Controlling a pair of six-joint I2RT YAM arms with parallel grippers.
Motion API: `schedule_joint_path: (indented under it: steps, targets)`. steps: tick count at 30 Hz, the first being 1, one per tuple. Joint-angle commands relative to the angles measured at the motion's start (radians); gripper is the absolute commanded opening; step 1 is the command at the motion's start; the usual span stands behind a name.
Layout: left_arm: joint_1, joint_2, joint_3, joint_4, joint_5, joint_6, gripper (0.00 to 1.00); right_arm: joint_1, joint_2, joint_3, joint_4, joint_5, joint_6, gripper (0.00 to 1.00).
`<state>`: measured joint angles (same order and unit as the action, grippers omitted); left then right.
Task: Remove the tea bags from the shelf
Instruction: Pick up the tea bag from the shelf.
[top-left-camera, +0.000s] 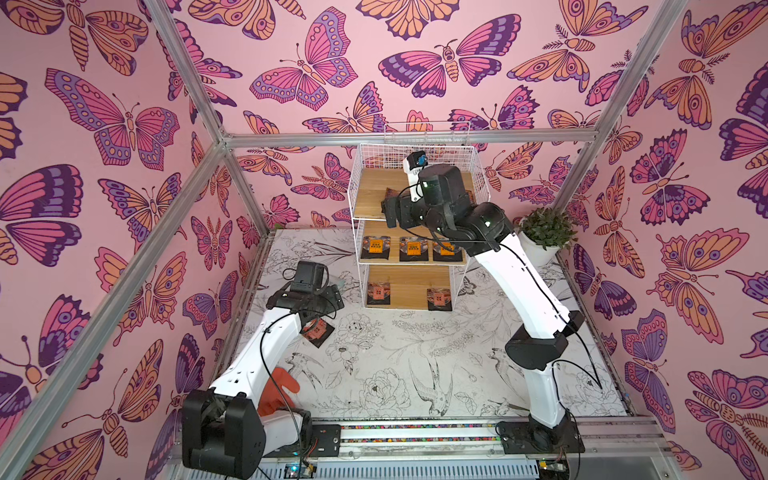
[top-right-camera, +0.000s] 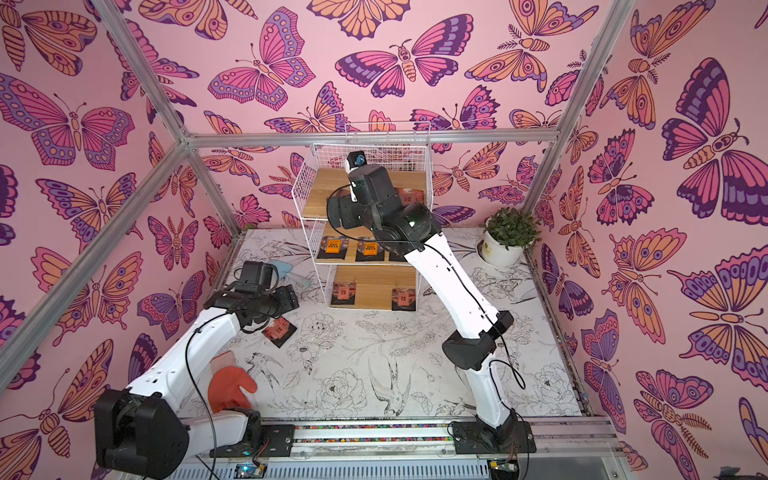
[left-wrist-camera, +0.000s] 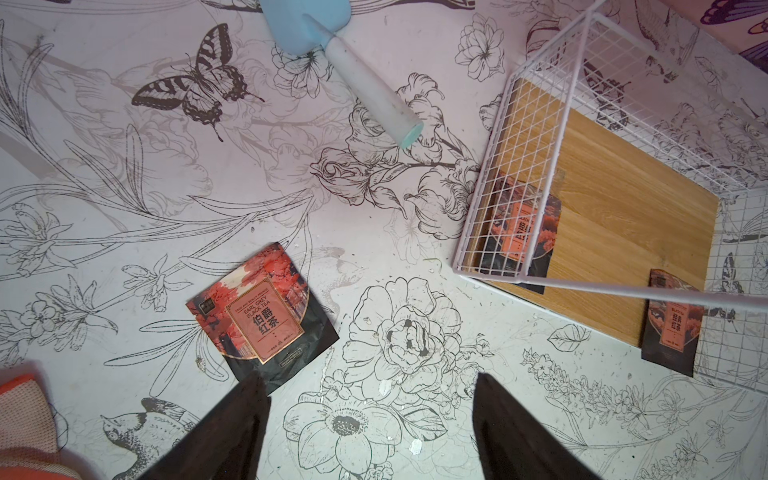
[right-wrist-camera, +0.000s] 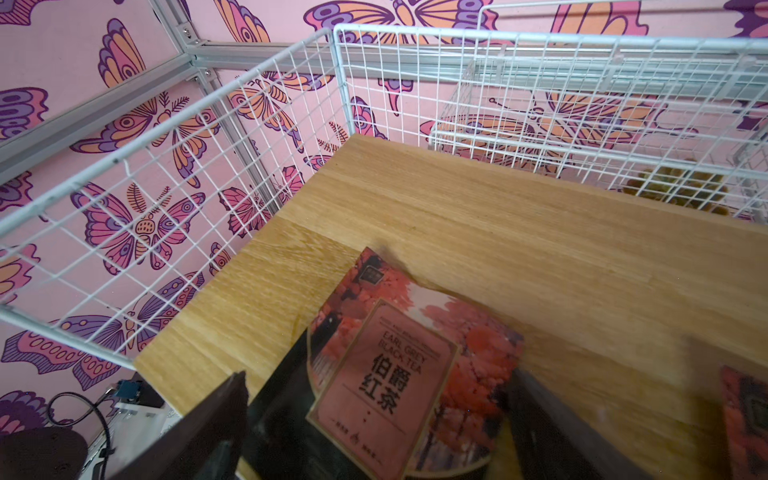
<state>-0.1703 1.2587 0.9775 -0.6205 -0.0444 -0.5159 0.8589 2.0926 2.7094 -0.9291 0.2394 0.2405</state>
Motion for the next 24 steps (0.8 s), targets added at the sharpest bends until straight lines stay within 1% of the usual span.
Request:
schedule_joint_path:
  steps: [1, 11, 18, 22, 24]
  targets:
    - [0.006, 0.004, -0.005, 0.011, 0.004, 0.004, 0.81, 0.02, 0.044, 0.01, -0.078, -0.002, -0.008, 0.99]
    - [0.005, 0.004, -0.008, 0.01, 0.003, 0.002, 0.81, 0.065, 0.061, 0.019, -0.13, 0.156, -0.077, 0.99]
    - [0.006, 0.004, -0.005, 0.017, 0.015, 0.005, 0.81, 0.066, 0.055, 0.02, -0.174, 0.15, -0.08, 1.0]
    - [0.006, 0.004, -0.002, 0.019, 0.017, 0.007, 0.8, 0.065, 0.061, 0.02, -0.199, 0.15, -0.085, 0.96]
    - [0.005, 0.004, -0.001, 0.018, 0.018, 0.008, 0.8, 0.066, 0.066, 0.02, -0.213, 0.15, -0.088, 0.93]
